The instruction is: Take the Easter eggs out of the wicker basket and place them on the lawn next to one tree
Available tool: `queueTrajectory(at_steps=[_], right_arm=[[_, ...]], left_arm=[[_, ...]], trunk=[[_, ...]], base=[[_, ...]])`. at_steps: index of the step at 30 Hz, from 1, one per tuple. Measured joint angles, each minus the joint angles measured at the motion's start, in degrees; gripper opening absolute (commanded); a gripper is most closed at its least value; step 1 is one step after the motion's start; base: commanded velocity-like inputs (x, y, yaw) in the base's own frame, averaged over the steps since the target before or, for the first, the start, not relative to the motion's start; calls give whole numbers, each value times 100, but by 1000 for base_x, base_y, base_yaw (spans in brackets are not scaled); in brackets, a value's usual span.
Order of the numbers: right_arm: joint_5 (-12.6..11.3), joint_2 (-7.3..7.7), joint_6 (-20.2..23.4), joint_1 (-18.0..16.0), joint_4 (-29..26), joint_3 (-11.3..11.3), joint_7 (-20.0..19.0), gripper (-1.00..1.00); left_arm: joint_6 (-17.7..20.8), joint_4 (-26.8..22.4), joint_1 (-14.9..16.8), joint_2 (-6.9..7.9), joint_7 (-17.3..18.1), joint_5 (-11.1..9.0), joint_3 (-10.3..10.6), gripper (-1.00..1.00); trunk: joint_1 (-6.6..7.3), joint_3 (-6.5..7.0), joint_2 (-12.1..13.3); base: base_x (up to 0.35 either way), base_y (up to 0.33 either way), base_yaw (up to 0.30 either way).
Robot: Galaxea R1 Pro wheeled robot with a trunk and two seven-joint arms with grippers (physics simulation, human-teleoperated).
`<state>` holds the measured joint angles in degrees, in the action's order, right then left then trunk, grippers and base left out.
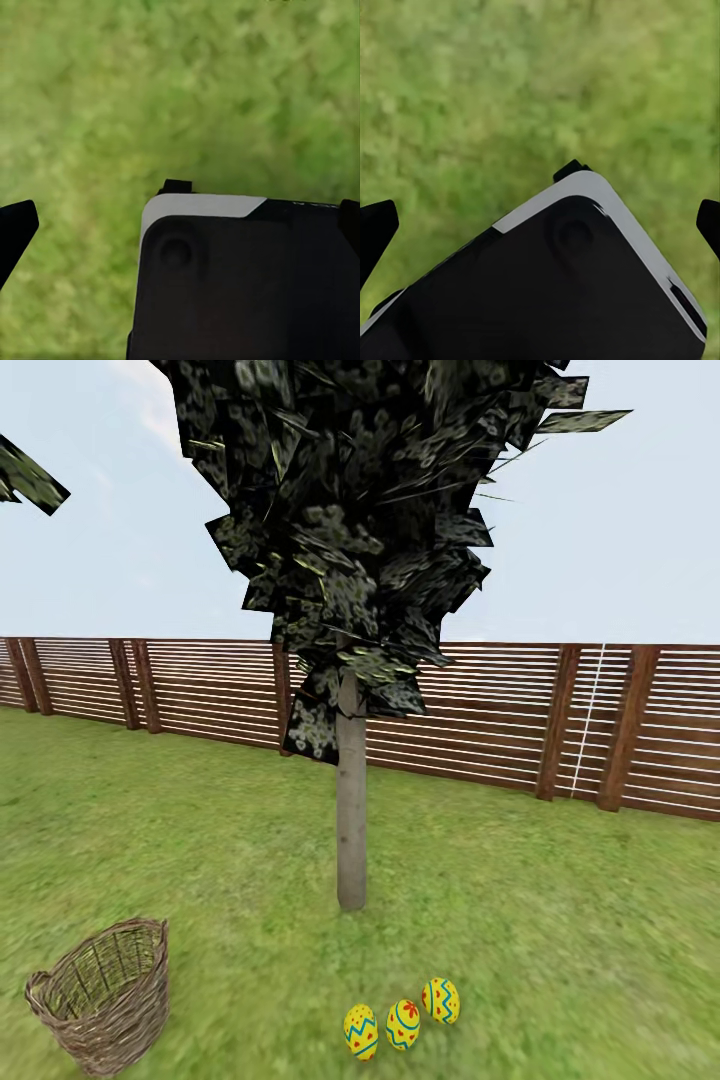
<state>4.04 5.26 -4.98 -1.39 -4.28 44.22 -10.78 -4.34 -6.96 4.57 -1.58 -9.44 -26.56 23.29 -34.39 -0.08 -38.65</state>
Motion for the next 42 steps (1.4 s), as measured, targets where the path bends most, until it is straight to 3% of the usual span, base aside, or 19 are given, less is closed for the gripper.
queueTrajectory(at_steps=[42], right_arm=[[2,0,0,0,1,-1,0,100]], left_arm=[[10,-2,6,6,15,4,-16,100]], trunk=[[0,0,0]], base=[[0,0,0]])
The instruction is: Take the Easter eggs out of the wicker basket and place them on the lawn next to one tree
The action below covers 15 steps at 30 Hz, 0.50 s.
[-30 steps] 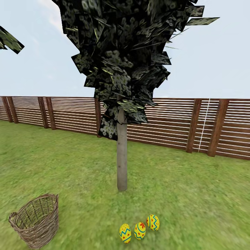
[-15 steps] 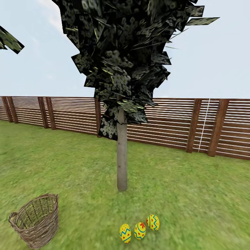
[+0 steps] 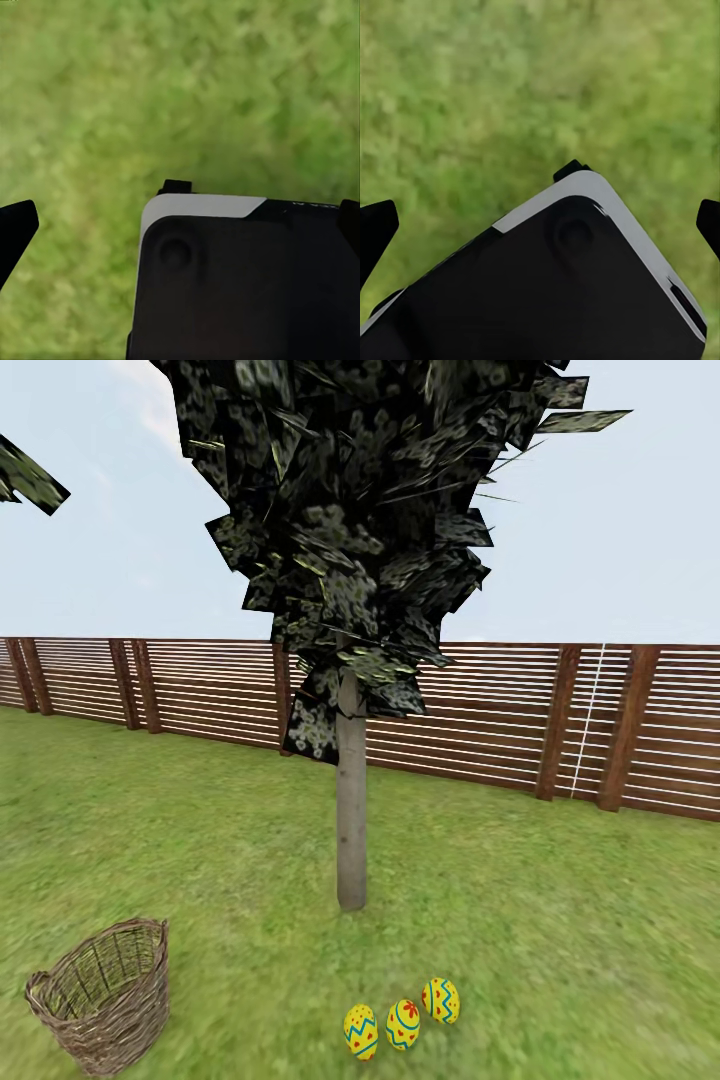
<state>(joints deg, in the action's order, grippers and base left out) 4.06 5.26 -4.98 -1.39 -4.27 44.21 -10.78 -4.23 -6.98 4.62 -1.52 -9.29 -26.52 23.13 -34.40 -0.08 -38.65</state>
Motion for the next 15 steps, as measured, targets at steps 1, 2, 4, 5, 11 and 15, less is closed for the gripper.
queueTrajectory(at_steps=[1,2,4,5,11,15], right_arm=[[0,0,0,0,0,-1,0,100],[0,0,0,0,2,-1,0,100],[0,0,0,0,-1,0,0,100],[0,0,0,0,0,1,0,100],[-16,-55,2,0,5,-5,-4,100],[-11,-191,5,-1,5,-10,-7,100]], left_arm=[[-3,0,-1,0,4,6,2,100],[-7,0,-3,0,10,18,18,100],[-11,0,-5,-3,11,6,16,100],[-11,0,-6,-4,12,1,13,100],[-14,0,-3,6,12,4,4,100],[-14,0,0,27,12,7,2,100]], trunk=[[0,0,1],[0,0,0],[0,0,0],[0,0,0],[0,0,0],[0,0,0]], base=[[0,0,0],[0,0,0],[0,0,0],[0,0,0],[0,0,0],[0,0,0]])
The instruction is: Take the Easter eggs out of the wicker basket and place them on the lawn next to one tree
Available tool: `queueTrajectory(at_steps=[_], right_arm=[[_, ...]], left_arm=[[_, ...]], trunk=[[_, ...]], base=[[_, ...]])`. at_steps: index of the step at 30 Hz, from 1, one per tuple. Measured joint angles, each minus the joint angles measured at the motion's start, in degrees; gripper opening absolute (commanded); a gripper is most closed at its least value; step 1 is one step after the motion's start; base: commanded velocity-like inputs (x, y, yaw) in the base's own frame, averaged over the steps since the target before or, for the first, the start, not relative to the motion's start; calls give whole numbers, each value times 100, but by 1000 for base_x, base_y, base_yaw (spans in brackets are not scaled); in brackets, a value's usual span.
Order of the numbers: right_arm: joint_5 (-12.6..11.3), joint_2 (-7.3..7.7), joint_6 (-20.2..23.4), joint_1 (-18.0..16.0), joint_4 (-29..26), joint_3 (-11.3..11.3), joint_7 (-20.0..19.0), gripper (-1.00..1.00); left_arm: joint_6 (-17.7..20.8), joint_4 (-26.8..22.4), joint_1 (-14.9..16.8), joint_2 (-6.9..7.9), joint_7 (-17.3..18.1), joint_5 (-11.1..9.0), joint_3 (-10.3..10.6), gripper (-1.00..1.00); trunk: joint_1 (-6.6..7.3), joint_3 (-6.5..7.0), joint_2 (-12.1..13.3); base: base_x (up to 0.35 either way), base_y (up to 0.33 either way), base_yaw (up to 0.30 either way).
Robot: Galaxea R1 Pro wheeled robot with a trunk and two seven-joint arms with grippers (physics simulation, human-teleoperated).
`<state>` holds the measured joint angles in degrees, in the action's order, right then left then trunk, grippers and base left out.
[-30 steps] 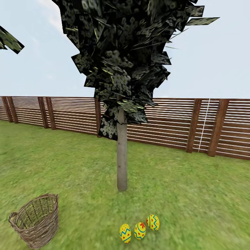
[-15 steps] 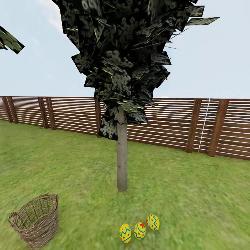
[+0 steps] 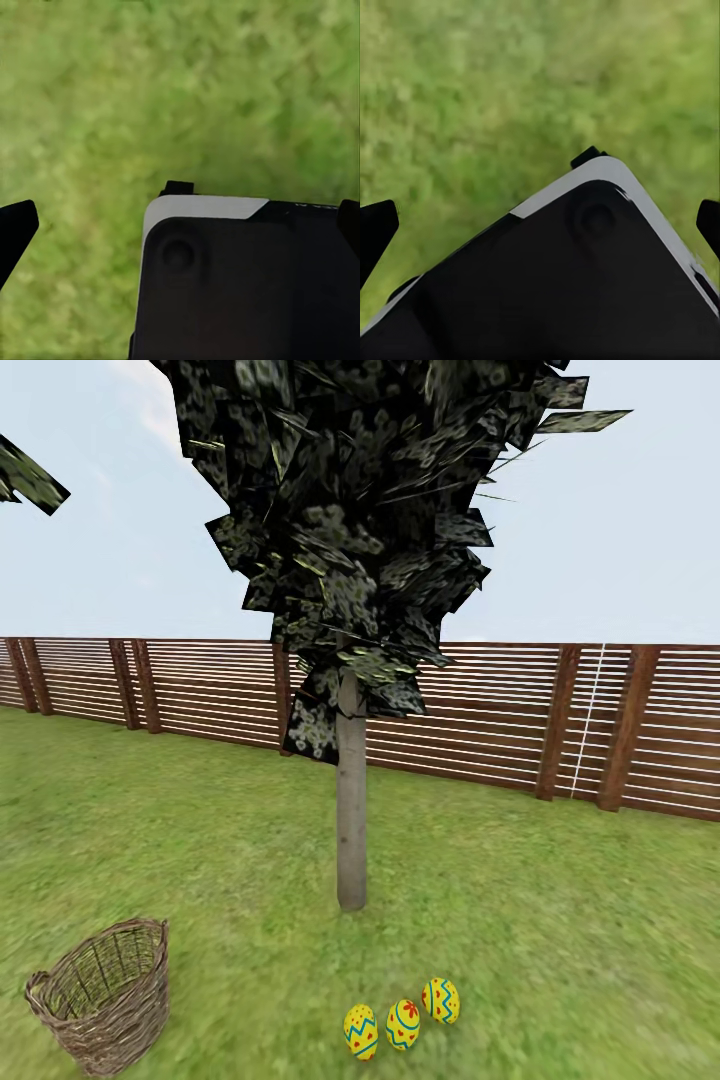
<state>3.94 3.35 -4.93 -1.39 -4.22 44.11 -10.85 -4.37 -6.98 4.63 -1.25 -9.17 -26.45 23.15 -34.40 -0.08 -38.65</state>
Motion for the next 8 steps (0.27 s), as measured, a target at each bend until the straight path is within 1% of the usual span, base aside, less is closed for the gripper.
queueTrajectory(at_steps=[2,8], right_arm=[[4,-37,2,0,3,3,-1,100],[-2,-68,4,1,1,6,-1,100]], left_arm=[[0,0,1,6,0,7,0,100],[0,0,1,10,0,8,-1,100]], trunk=[[0,0,0],[0,0,0]], base=[[0,0,0],[0,0,0]])
